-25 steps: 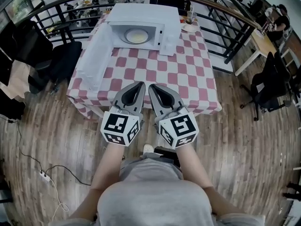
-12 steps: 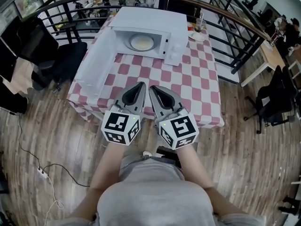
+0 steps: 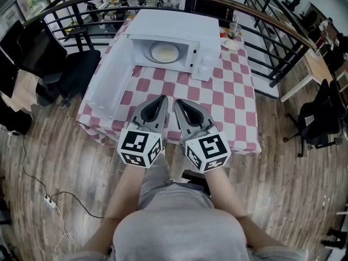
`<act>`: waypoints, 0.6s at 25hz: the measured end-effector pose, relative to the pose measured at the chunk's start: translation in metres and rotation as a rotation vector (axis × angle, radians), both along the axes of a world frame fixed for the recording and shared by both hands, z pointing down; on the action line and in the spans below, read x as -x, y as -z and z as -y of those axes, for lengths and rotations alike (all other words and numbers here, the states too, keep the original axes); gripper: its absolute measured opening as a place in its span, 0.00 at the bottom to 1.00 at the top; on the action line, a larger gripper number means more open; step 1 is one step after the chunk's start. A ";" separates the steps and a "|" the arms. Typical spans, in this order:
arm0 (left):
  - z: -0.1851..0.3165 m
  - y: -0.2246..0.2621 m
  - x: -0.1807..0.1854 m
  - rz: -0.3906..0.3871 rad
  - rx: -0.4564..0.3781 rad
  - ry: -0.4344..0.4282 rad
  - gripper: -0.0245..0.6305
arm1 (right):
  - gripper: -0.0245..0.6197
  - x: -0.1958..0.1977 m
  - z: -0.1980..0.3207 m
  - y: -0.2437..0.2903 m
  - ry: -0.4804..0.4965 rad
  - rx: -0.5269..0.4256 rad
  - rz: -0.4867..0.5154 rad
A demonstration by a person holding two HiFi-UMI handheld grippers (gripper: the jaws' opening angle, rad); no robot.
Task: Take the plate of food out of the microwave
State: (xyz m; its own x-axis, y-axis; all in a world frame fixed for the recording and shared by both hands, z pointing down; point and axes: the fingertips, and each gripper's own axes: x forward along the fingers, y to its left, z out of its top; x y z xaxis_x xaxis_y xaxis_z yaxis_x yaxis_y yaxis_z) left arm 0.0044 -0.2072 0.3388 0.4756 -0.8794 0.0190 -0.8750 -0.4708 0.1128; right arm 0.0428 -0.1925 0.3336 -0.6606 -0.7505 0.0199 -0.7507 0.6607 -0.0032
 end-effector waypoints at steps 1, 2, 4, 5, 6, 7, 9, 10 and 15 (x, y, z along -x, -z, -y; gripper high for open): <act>0.005 -0.001 0.000 -0.006 0.001 -0.005 0.04 | 0.08 0.000 0.006 0.000 -0.005 0.002 0.003; 0.010 -0.002 0.001 -0.015 0.004 -0.012 0.04 | 0.08 0.000 0.011 -0.001 -0.008 0.004 0.006; 0.022 -0.005 0.001 -0.033 0.012 -0.022 0.04 | 0.08 0.000 0.021 -0.003 -0.011 0.012 0.013; 0.029 -0.007 0.002 -0.038 0.014 -0.021 0.04 | 0.08 0.000 0.027 -0.004 -0.014 0.016 0.017; 0.036 -0.007 0.003 -0.039 0.014 -0.018 0.04 | 0.08 0.000 0.033 -0.005 -0.018 0.020 0.019; 0.043 -0.008 0.003 -0.039 0.014 -0.015 0.04 | 0.08 -0.001 0.039 -0.006 -0.023 0.023 0.018; 0.055 -0.008 0.005 -0.039 0.015 -0.018 0.04 | 0.08 -0.001 0.050 -0.008 -0.032 0.027 0.013; 0.062 -0.009 0.005 -0.041 0.018 -0.022 0.04 | 0.08 0.000 0.056 -0.009 -0.034 0.029 0.012; 0.094 -0.015 0.010 -0.045 0.043 -0.039 0.04 | 0.08 0.004 0.088 -0.012 -0.042 0.041 0.004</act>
State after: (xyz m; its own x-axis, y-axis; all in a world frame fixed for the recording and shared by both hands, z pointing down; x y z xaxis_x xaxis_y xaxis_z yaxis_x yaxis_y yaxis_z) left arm -0.0057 -0.3015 0.3534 0.5110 -0.8589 0.0345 -0.8495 -0.4985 0.1724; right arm 0.0387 -0.2805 0.3453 -0.6286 -0.7762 0.0483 -0.7777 0.6278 -0.0326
